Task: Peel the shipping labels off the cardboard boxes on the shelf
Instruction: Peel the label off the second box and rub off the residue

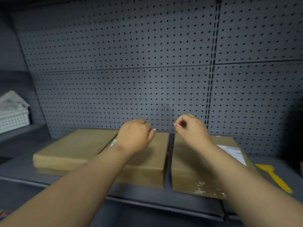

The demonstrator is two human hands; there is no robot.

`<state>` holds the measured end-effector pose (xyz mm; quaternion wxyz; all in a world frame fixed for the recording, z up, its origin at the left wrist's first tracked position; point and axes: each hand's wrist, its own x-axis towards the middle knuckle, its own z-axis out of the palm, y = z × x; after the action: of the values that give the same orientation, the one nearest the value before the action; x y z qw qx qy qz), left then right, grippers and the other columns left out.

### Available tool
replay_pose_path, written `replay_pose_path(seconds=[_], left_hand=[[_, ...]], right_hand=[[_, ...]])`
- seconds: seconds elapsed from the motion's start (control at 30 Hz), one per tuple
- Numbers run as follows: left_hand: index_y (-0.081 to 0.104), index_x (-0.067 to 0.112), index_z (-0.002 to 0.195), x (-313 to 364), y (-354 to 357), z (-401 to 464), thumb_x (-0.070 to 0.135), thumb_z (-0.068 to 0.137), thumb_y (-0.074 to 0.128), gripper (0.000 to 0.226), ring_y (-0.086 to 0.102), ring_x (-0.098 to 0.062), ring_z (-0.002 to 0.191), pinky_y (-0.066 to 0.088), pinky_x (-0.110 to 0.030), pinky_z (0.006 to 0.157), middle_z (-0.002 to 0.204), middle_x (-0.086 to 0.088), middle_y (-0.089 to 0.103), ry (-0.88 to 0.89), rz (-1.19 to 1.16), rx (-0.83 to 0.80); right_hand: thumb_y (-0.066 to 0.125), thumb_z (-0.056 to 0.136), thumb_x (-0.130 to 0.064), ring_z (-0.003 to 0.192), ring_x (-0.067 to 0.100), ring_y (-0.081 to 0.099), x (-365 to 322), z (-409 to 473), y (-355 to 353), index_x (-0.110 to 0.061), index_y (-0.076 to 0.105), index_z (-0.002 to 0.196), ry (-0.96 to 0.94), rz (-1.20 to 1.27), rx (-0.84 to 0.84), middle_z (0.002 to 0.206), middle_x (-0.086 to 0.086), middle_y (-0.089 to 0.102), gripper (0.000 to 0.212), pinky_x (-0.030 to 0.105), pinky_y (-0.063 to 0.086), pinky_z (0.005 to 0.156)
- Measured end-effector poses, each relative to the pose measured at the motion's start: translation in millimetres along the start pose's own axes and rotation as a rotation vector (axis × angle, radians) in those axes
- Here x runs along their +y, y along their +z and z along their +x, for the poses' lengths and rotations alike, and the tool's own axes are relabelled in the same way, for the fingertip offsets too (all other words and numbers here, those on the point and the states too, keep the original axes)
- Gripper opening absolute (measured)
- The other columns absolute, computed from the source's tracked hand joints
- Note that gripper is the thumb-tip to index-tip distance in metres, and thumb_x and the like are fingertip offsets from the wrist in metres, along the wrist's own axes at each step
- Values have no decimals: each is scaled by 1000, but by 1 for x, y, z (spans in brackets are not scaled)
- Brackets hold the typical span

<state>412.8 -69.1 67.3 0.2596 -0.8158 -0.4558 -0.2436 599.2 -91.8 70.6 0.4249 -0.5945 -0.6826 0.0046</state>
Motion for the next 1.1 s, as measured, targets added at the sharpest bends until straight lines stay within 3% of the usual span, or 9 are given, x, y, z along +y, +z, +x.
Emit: replay_pose_path(seconds=[0.4,0.53,0.8,1.1], left_hand=[[63,13,93,-98,19,-58,38,98,36,37,59,-26,85,28,-27,60,93,-4,61,-167,28,-100],[64,15,95,-112,24,-63,39,97,37,36,57,-23,88,35,-29,65,93,-2,61,-206,38,-136],[63,13,86,-131,39,-72,36,95,40,34,57,-24,84,35,-31,68,86,-3,60,-213,40,-148],[65,15,95,-160,54,-78,42,95,27,46,58,-22,88,40,-30,73,95,-2,64,-128,-47,-216]], right_hand=[[52,89,-26,87,14,55,-36,0,91,-20,60,85,9,-46,-189,95,-5,58,11,30,46,75],[51,90,-26,90,14,56,-38,13,103,-19,59,86,-32,-65,-252,96,-4,59,12,29,44,74],[51,89,-26,91,18,57,-41,28,131,-17,61,91,-81,-76,-302,101,0,60,14,32,45,76],[52,88,-26,89,14,53,-60,18,168,-18,62,91,-108,-162,-370,101,-3,58,14,31,47,77]])
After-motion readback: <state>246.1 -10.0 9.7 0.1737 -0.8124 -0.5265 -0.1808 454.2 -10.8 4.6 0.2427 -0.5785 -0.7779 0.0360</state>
